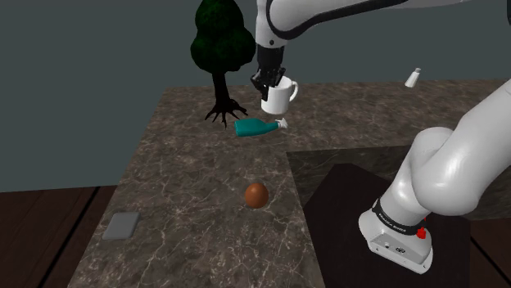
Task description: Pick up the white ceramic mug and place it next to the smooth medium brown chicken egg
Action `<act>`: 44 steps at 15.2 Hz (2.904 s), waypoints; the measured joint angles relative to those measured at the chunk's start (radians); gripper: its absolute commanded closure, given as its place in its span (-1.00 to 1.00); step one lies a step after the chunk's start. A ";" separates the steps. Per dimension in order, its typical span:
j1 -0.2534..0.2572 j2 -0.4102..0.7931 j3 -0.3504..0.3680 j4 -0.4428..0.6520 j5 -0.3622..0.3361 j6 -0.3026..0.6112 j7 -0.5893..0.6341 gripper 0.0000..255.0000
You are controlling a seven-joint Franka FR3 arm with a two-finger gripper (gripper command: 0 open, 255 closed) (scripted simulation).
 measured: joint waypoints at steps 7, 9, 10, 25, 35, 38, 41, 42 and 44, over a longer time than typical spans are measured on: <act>0.070 -0.003 0.106 -0.010 0.019 0.004 0.169 1.00; 0.090 0.002 0.136 -0.008 0.025 0.005 0.217 1.00; 0.101 0.011 0.152 0.007 0.027 -0.002 0.242 1.00; 0.191 0.116 0.285 0.047 0.028 0.059 0.467 1.00; 0.191 0.155 0.287 -0.047 0.019 0.190 0.476 1.00; 0.191 0.172 0.288 -0.070 0.015 0.229 0.480 1.00; 0.192 0.187 0.289 -0.096 0.010 0.271 0.485 1.00; 0.192 0.192 0.289 -0.107 0.008 0.287 0.487 1.00; 0.193 0.208 0.291 -0.118 0.004 0.313 0.493 1.00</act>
